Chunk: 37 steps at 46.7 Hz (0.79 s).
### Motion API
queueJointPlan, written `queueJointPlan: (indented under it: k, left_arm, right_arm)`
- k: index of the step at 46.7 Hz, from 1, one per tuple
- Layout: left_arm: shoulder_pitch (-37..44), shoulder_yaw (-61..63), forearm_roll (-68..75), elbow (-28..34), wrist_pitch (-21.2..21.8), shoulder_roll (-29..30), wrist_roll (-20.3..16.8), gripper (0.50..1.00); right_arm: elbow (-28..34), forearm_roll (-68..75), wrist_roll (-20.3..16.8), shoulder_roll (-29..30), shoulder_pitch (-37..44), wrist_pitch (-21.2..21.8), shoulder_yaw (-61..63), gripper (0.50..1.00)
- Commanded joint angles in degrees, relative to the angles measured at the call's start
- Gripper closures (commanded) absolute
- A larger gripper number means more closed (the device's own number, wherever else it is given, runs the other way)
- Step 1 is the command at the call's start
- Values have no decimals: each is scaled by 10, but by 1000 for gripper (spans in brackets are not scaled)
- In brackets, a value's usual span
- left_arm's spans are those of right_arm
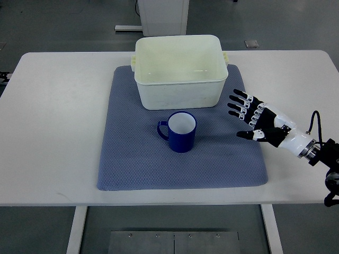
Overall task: Place cup in box with right hand
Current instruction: 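Move the right hand toward the dark blue mug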
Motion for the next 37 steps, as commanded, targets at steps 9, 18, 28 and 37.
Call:
queueJointPlan:
  k: [9, 18, 28, 37]
  left_arm:
    - [0, 0, 0, 0, 0, 0, 0, 500]
    - [0, 0, 0, 0, 0, 0, 0, 500]
    - [0, 0, -1, 0, 0, 0, 0, 500]
    - [0, 0, 0, 0, 0, 0, 0, 500]
  right_arm:
    - [-3, -12, 1, 40, 2, -29, -3, 500]
    - [-5, -13, 3, 65, 2, -50, -6, 500]
    - [-6, -20, 19, 89, 4, -79, -11, 500]
    - [-7, -25, 19, 101, 3, -83, -12, 500]
